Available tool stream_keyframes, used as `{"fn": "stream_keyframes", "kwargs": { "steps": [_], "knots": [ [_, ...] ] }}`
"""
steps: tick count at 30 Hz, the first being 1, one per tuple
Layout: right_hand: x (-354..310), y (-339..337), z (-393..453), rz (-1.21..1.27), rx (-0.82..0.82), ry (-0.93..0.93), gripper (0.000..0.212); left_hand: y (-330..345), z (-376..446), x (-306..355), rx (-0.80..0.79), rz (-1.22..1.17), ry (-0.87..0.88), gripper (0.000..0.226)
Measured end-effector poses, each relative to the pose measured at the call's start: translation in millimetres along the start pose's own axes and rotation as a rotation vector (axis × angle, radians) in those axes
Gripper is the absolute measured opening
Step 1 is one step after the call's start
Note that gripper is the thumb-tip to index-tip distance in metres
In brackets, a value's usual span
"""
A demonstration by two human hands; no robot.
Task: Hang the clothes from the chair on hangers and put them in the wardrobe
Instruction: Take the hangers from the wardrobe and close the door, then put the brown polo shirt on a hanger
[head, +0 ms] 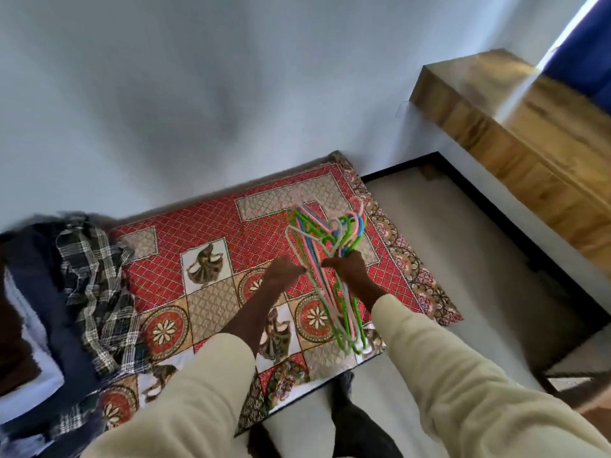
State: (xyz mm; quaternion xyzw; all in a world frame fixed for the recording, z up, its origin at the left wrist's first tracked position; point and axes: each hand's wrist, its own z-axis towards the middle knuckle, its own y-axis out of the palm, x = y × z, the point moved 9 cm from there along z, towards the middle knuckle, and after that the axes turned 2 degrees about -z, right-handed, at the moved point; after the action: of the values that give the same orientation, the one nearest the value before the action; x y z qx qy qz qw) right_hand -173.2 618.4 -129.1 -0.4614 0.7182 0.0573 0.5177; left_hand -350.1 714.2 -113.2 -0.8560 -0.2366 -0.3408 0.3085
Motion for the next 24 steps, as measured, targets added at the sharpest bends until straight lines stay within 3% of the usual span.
{"fn": "stream_keyframes", "kwargs": {
  "steps": [3,5,10,16,18,21,24],
  "knots": [
    [-8.3,-9.1,63.3,-0.297,0.035,-0.051,0.059,8.3,45.1,23.7,-0.016,0.116,0.024,0.064],
    [-14.7,-11.7,107.1,-0.472,0.015,-0.124,0.062,17.5,81.0,33.0,-0.014,0.154,0.011,0.068],
    [-18.7,-12.2,246.2,-0.779,-0.001,-0.316,0.051,54.1,186.1,66.3,-0.002,0.244,-0.034,0.061],
    [-31.1,-10.4,408.6,-1.058,0.183,-0.514,0.033,106.6,310.2,73.5,-0.025,0.247,-0.052,0.043],
    [-14.1,-3.2,455.6,-1.144,0.203,-0.468,0.039,122.8,341.1,61.1,-0.042,0.260,-0.079,0.041],
    [41.1,11.9,507.1,-1.235,0.100,-0.299,0.057,141.2,371.9,40.4,-0.086,0.351,-0.121,0.041],
    [88.1,19.3,518.6,-1.247,0.001,-0.217,0.048,149.3,385.7,25.4,-0.115,0.392,-0.146,0.041]
  ]
}}
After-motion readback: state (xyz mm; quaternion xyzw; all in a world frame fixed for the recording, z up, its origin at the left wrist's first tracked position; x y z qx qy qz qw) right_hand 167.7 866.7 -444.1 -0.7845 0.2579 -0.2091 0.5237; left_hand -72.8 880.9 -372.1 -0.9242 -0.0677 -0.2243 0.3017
